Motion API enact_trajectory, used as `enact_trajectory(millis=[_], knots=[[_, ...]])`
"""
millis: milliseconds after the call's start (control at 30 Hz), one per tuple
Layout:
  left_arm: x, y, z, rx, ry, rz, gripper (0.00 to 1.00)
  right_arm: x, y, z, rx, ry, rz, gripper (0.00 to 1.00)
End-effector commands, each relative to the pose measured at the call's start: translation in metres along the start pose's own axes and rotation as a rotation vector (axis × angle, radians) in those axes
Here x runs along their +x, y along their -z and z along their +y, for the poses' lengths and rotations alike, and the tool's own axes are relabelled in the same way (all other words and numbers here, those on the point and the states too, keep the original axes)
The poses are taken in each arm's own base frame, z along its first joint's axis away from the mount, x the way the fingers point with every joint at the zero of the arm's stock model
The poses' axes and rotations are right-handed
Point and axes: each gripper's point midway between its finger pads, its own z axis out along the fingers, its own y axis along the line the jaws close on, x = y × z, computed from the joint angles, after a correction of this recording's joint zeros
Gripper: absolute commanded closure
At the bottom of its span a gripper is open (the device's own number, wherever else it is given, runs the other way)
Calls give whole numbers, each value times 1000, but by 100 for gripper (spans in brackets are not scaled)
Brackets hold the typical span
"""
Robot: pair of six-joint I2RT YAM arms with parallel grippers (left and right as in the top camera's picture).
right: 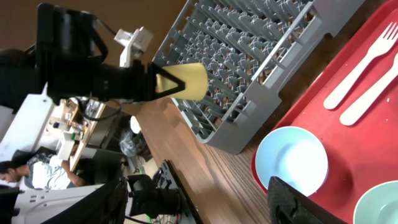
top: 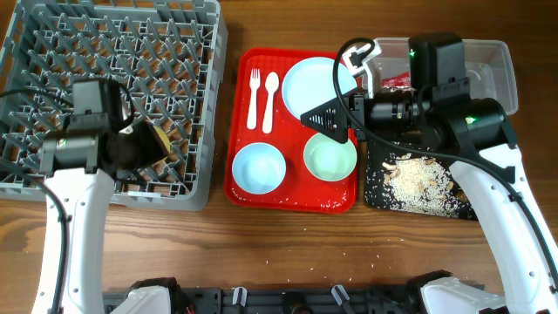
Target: Sort waste into correct bins and load items into the dishwasher rack
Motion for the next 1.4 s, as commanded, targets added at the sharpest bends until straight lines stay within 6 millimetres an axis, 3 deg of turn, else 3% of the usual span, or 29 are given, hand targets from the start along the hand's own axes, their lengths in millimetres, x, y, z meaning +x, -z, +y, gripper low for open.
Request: enact_trajectory(millis=[0,67,167,200,300,367,433,533,667,733,800,833,933,1033,1067,1100,1200,1367], knots=[[7,-29,-24,0,-68,63,51,-2,4,3,9,34,-13,28],[12,-44,-31,-11,-95,103,51,-2,4,3,9,34,-13,27],[12,-48,-31,-23,-96,110,48,-2,4,3,9,35,-14,27],[12,-48,-31,-23,-97,111,40,-2,4,3,9,35,-14,27],[14,-47,-31,-18,-97,118,0,-2,4,3,9,34,-13,27],[12,-42,-32,-14,-96,115,0,-2,4,3,9,36,-13,27],[9,-23,-39,22,-95,109,0,0,4,0,25,38,-6,27],[12,11,-64,177,-136,112,1,8,8,-33,211,-13,7,27],[18,91,-74,337,-337,-105,4,19,12,-49,307,-57,39,27],[28,130,-67,386,-381,-238,0,24,14,-58,369,-80,51,28],[39,164,-58,428,-391,-363,0,28,17,-79,557,-90,49,28],[49,189,-46,443,-391,-466,0,32,11,-80,645,-45,64,27],[56,206,-35,441,-385,-547,0,30,5,-77,686,-63,35,27],[57,208,-33,438,-383,-560,0,30,5,-77,686,-70,32,21],[57,208,-33,439,-383,-560,0,31,5,-77,687,-71,34,5],[57,208,-33,439,-384,-561,0,31,5,-77,687,-71,35,0],[57,208,-33,439,-383,-560,0,31,5,-77,686,-80,31,0],[57,208,-33,439,-383,-560,0,31,5,-77,684,-387,-77,0]])
